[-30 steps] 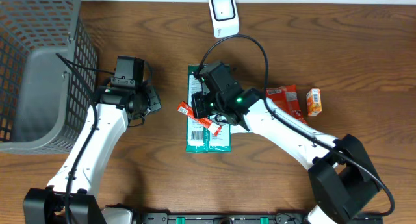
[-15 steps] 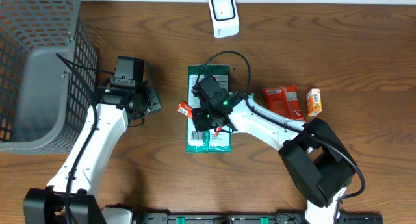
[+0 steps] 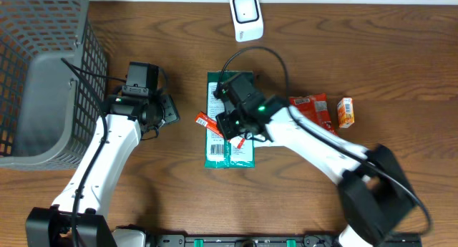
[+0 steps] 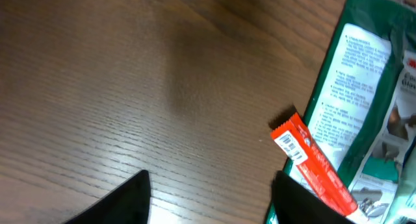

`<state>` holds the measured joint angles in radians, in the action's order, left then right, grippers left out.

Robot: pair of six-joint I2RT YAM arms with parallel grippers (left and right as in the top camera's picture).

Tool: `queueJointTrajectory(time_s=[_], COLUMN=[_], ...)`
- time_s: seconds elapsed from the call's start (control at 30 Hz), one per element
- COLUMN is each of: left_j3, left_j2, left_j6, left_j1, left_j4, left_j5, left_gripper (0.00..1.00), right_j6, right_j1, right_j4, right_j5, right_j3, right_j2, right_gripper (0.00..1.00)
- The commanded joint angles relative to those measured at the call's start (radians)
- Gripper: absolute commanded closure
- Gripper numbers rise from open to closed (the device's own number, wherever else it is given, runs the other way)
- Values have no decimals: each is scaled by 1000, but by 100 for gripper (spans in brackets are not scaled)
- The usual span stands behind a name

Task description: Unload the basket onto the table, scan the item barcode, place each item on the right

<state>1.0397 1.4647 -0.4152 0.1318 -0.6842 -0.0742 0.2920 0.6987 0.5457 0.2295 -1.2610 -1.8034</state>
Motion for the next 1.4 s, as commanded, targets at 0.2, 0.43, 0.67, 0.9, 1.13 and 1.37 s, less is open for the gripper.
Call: queueJointTrajectory(time_s=[0.2,0.43,0.67,0.9,1.13,1.37], left_j3=[11,11,11,11,11,11], left_j2=[5,5,5,5,5,5], left_j6=[3,3,3,3,3,3], left_j1=[-3,-3,-3,-3,-3,-3], left_j4=[-4,-11,-11,-11,-15,-15], left_j5=[52,113,112,112,112,112], left_gripper=[25,24,19,12,12,12], right_j6=[-178,-215,-146,-35,-97,-133], right_j1=[-34,-33,-59,-198,-407,-537], right_j4=[190,338,316,341,359,328], right_j5=[-75,-117,-225,-136,105,265], right_j3=[-29,-25,-25,-27,-26,-18], right_j2=[84,84,83,102,109,100], right_gripper=[66,49,10,8,13,28])
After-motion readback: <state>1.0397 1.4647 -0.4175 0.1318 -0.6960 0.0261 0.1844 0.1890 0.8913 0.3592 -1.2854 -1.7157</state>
